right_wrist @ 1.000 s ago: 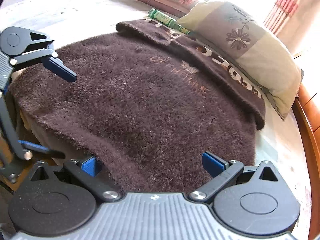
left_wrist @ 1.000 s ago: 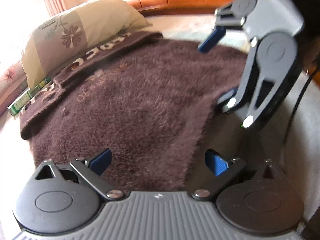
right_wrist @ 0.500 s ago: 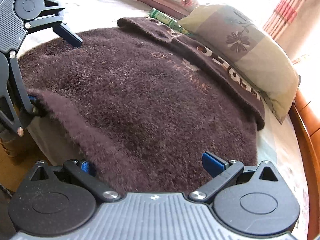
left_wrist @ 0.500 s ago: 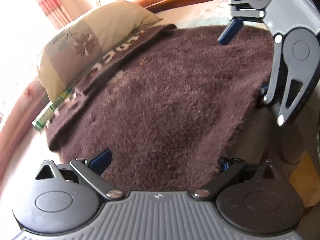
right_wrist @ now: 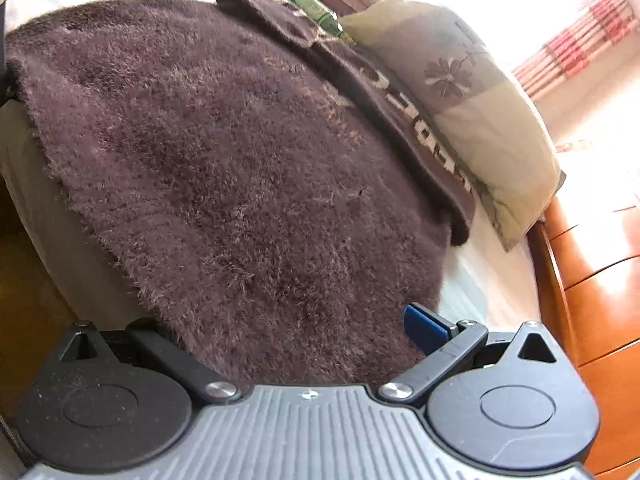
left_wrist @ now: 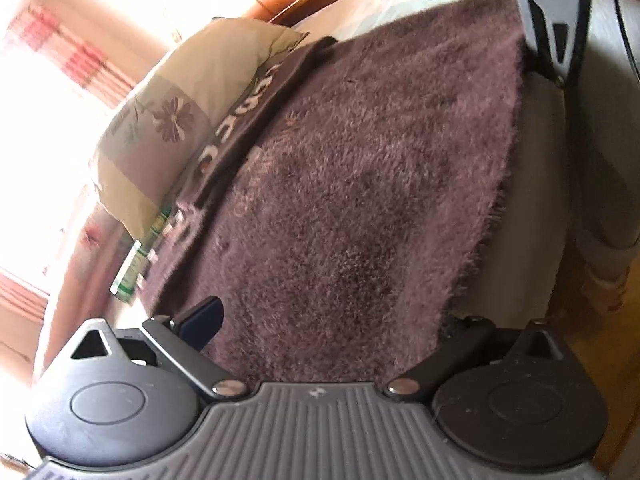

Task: Fold clothes
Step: 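Close both tools on the brown sweater's hem edge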

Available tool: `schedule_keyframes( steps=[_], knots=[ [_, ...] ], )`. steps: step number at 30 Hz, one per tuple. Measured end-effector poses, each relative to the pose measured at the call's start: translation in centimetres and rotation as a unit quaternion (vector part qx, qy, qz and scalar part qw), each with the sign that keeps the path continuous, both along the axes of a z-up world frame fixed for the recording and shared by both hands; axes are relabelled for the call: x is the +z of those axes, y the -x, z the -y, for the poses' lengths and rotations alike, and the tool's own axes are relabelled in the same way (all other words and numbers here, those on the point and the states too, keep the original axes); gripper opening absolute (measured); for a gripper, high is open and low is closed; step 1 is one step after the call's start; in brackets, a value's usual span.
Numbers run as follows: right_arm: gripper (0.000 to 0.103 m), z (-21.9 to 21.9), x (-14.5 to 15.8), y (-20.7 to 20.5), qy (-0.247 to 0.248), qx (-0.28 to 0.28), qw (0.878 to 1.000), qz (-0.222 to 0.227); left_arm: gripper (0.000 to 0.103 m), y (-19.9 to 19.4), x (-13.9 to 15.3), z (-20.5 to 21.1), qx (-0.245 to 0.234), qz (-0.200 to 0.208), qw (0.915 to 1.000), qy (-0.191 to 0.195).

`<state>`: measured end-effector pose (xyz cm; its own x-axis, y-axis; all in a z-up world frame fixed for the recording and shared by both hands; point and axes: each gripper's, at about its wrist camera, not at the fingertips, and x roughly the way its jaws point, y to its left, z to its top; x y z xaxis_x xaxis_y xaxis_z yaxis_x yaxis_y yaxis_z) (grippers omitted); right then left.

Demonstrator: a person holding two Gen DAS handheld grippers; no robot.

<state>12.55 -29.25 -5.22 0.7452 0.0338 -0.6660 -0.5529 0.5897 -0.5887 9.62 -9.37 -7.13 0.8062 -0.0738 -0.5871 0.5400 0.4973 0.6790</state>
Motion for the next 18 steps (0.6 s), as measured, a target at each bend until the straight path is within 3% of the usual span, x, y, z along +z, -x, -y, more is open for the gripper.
schedule_keyframes(
  steps=[6,9,12,14,15,18],
  knots=[
    [0.103,-2.0,-1.2,1.4,0.078,0.056,0.994,0.052,0.101,1.0,-0.8,0.7,-0.023,0.039,0.9972,-0.06],
    [0.103,-1.8,-1.2,1.3,0.078,0.055,0.994,0.048,0.096,1.2,-1.1,0.5,-0.025,0.045,0.9963,-0.068],
    [0.103,-2.1,-1.4,1.3,0.088,0.056,0.993,0.052,0.081,1.6,-1.2,0.8,-0.031,0.031,0.9968,-0.067],
    [0.1,-2.5,-1.8,2.0,0.108,0.068,0.99,0.063,0.059,1.8,-1.2,1.0,-0.037,0.018,0.997,-0.066],
    [0.098,-2.7,-2.0,2.3,0.116,0.075,0.988,0.066,0.054,1.9,-1.2,1.1,-0.04,0.011,0.9969,-0.066],
    [0.085,-2.7,-2.3,3.0,0.12,0.09,0.987,0.065,0.049,2.2,-1.4,1.2,-0.039,0.007,0.9973,-0.062]
  ],
)
